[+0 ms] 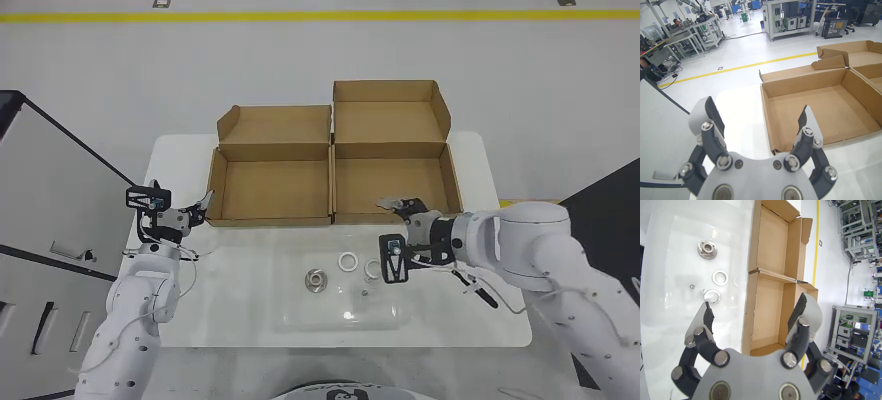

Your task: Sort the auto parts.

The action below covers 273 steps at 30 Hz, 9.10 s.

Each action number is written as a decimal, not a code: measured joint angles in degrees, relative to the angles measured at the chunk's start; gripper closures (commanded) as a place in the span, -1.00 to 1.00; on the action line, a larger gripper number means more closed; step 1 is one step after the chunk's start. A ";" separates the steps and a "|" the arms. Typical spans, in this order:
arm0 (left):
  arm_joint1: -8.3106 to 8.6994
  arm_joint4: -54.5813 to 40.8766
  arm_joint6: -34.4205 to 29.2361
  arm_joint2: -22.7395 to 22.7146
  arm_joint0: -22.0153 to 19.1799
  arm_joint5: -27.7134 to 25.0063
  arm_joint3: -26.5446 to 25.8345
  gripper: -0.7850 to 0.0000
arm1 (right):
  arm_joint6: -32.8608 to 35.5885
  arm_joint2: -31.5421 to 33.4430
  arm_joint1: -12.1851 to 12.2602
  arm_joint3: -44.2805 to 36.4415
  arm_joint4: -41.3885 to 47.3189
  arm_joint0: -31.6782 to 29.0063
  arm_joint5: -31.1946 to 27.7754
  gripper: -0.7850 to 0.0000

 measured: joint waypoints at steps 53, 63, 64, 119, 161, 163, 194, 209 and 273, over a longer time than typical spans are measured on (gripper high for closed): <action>0.00 0.00 0.00 0.00 0.00 0.00 0.00 -1.00 | -5.64 -30.80 7.14 3.13 -9.16 19.29 0.00 -1.00; 0.00 0.00 0.00 0.00 0.00 0.00 0.00 -1.00 | -2.84 -36.88 6.20 6.19 -4.01 25.45 0.00 -1.00; 0.00 0.00 0.00 0.00 0.00 0.00 0.00 -1.00 | -2.56 -37.57 6.05 6.58 -3.12 26.06 0.00 -1.00; 0.00 0.00 0.00 0.00 0.00 0.00 0.00 -1.00 | 1.40 -47.56 1.24 18.85 2.17 30.15 0.87 -0.66; 0.00 0.00 0.00 0.00 0.00 0.00 0.00 -1.00 | -0.72 -45.35 -0.70 23.22 -0.88 27.22 0.00 0.04; 0.00 0.00 0.00 0.00 0.00 0.00 0.00 -1.00 | -0.71 -45.24 -0.75 23.28 -0.85 27.10 0.00 0.06; 0.00 0.00 0.00 0.00 0.00 0.00 0.00 -1.00 | -0.68 -43.72 -1.54 24.01 -2.82 25.06 0.09 0.30; 0.00 0.00 0.00 0.00 0.00 0.00 0.00 -1.00 | -0.50 -42.49 -1.80 24.13 -2.93 24.26 0.09 1.00; 0.00 0.00 0.00 0.00 0.00 0.00 0.00 -1.00 | -43.14 5.32 7.42 1.32 6.82 -14.76 40.53 1.00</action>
